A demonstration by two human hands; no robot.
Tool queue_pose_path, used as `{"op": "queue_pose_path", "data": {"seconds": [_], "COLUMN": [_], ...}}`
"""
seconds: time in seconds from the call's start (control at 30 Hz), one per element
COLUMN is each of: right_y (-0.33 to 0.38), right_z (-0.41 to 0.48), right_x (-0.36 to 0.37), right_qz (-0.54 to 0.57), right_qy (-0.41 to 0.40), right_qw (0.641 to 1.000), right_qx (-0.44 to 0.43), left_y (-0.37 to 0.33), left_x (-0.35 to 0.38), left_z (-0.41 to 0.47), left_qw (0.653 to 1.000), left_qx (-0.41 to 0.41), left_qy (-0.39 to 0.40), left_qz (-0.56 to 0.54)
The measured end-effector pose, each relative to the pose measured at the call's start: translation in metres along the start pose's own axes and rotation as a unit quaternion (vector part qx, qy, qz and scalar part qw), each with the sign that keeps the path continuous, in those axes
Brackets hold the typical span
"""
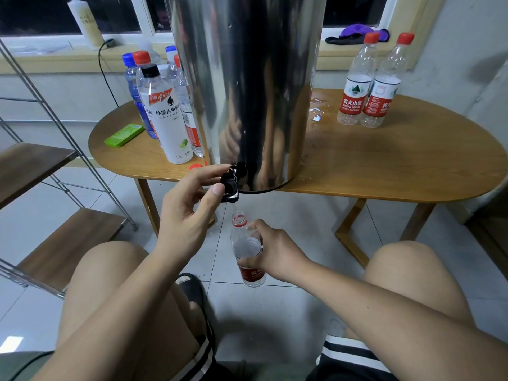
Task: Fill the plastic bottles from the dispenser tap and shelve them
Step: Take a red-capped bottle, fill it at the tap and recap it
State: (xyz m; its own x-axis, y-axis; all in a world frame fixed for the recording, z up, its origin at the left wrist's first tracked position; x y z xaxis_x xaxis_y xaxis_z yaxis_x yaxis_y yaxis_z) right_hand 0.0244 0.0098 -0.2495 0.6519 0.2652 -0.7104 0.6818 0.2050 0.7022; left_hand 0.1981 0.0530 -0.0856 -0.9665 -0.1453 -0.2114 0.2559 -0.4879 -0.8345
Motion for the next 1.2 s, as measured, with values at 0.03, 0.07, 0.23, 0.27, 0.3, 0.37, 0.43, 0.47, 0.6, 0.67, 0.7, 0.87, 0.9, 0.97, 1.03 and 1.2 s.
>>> {"op": "queue_pose_path", "data": {"seconds": [0.03, 0.07, 0.23, 0.27, 0.3, 0.37, 0.43, 0.47, 0.6, 0.67, 0.7, 0.87, 0.9, 0.97, 1.03, 1.2], "right_y": [0.0, 0.0001, 0.0011, 0.0011, 0.0011, 0.0016, 0.0024, 0.0026, 0.0026, 0.0028, 0.0031, 0.0038, 0.0035, 0.0036, 0.004, 0.0051], "right_z": [0.0002, 0.0001, -0.0005, -0.0006, -0.0006, -0.0006, -0.0011, -0.0012, -0.0016, -0.0023, -0.0027, -0.0023, -0.002, -0.002, -0.0022, -0.003], "right_x": [0.0001, 0.0, 0.0014, 0.0016, 0.0016, 0.0013, 0.0007, 0.0004, 0.0009, 0.0009, 0.0006, 0.0011, 0.0013, 0.0011, 0.0008, 0.001], "right_qz": [-0.001, -0.001, -0.005, -0.006, -0.008, -0.011, -0.012, -0.013, -0.011, -0.008, -0.007, -0.012, -0.011, -0.012, -0.015, -0.019], "right_qy": [0.0, 0.001, 0.009, 0.011, 0.011, 0.012, 0.012, 0.011, 0.015, 0.017, 0.017, 0.017, 0.016, 0.015, 0.015, 0.019], "right_qw": [1.0, 1.0, 1.0, 1.0, 1.0, 1.0, 1.0, 1.0, 1.0, 1.0, 1.0, 1.0, 1.0, 1.0, 1.0, 1.0], "right_qx": [-0.001, -0.001, 0.0, 0.002, 0.002, 0.001, 0.0, 0.001, 0.005, 0.007, 0.008, 0.01, 0.01, 0.01, 0.009, 0.007], "left_y": [-0.0004, -0.0006, 0.002, 0.0023, 0.0023, 0.0021, 0.0017, 0.0016, 0.0018, 0.0019, 0.0018, 0.0014, 0.0013, 0.0017, 0.0026, 0.0048], "left_x": [0.0, 0.0, -0.0001, -0.0001, -0.0001, -0.0003, -0.0004, -0.0005, -0.0002, -0.0004, -0.0004, -0.0003, 0.0, 0.0003, 0.0001, -0.001], "left_z": [0.0, -0.0001, 0.0003, 0.0003, 0.0003, 0.0003, 0.0003, 0.0003, -0.0001, 0.0001, 0.0003, 0.0009, 0.0008, 0.0007, 0.0009, 0.0005], "left_qw": [1.0, 1.0, 1.0, 1.0, 1.0, 1.0, 1.0, 1.0, 1.0, 1.0, 1.0, 1.0, 1.0, 1.0, 1.0, 1.0], "left_qx": [0.001, 0.002, 0.001, 0.001, 0.001, 0.001, 0.001, 0.002, -0.004, -0.006, -0.005, 0.0, -0.001, -0.003, -0.002, 0.002], "left_qy": [0.0, 0.0, 0.002, 0.002, 0.002, 0.002, 0.002, 0.002, 0.0, -0.002, -0.001, 0.001, -0.001, -0.002, -0.002, 0.0], "left_qz": [0.0, 0.001, -0.003, -0.003, -0.003, -0.004, -0.004, -0.003, -0.005, -0.008, -0.008, -0.012, -0.013, -0.017, -0.016, -0.009]}}
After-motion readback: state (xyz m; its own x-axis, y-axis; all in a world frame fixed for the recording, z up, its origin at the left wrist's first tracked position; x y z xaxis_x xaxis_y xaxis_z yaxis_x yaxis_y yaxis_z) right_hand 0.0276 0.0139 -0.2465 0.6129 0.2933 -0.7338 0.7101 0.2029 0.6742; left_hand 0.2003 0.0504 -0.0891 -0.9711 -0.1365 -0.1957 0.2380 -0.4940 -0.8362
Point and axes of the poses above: each hand's wrist, its own z-axis towards the middle knuckle, its own x-axis out of the palm, y = z × x, the point moved 8 cm from there along z, towards the middle knuckle, and after that the axes turned 4 degrees about -z, right-handed, at the moved point
